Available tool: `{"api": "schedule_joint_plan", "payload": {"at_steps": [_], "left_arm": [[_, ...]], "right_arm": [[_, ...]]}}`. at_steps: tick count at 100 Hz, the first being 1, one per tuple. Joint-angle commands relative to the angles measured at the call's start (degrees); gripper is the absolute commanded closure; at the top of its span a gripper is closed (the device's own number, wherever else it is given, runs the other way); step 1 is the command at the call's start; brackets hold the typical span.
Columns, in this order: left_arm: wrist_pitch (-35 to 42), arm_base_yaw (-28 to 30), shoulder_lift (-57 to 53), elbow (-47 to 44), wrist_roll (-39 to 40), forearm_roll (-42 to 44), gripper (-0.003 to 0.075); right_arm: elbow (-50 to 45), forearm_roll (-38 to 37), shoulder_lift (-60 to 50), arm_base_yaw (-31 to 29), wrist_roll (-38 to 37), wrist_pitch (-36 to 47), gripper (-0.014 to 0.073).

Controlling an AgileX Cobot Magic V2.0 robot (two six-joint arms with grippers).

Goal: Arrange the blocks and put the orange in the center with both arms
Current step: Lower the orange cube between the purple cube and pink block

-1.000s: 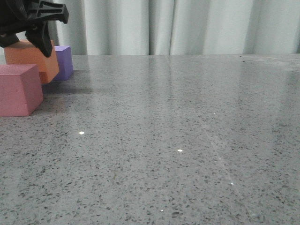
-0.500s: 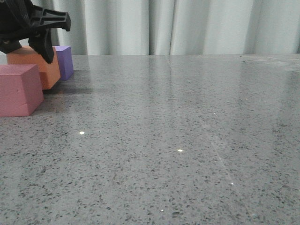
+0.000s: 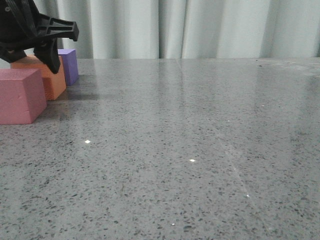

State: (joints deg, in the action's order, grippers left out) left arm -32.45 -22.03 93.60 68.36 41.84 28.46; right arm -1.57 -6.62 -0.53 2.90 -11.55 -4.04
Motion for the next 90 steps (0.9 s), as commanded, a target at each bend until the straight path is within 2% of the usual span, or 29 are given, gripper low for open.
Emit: {"api": "schedule_joint_plan", "payload": {"at_steps": [1,19,54,78,86,90], "left_arm": [[2.2,-0.31,-1.08,1.24,-0.03,0.66,0.0596],[1.97,-0.31,-1.08,1.24,-0.03,0.66,0.0498],[1.7,-0.31,-1.08,1.24,-0.03,0.66,0.0498],[0.42,-0.31,-1.08,1.24,-2.83,0.66,0.0491],[0.31,-0.31,-1.08,1.24,-2.83,0.66,0.0432],[0.31,-0.31,-1.08,1.24,-2.83,0.66,0.0378]], "right_arm": [[0.79,-0.15,-1.23,-0.5,0.41,5.07,0.0661],[0.79,-0.15,-1.23,-0.5,0.41,5.07,0.0661],[0.79,-0.15,-1.23,-0.5,0.41,5.07,0.0661],[0.79,-0.15,-1.23,-0.5,0.41,5.07,0.0661],[0.79,-0.15,-1.23,-0.5,0.41,5.07,0.0661],[0.79,-0.15,-1.23,-0.5,0.41,5.07,0.0661]]}}
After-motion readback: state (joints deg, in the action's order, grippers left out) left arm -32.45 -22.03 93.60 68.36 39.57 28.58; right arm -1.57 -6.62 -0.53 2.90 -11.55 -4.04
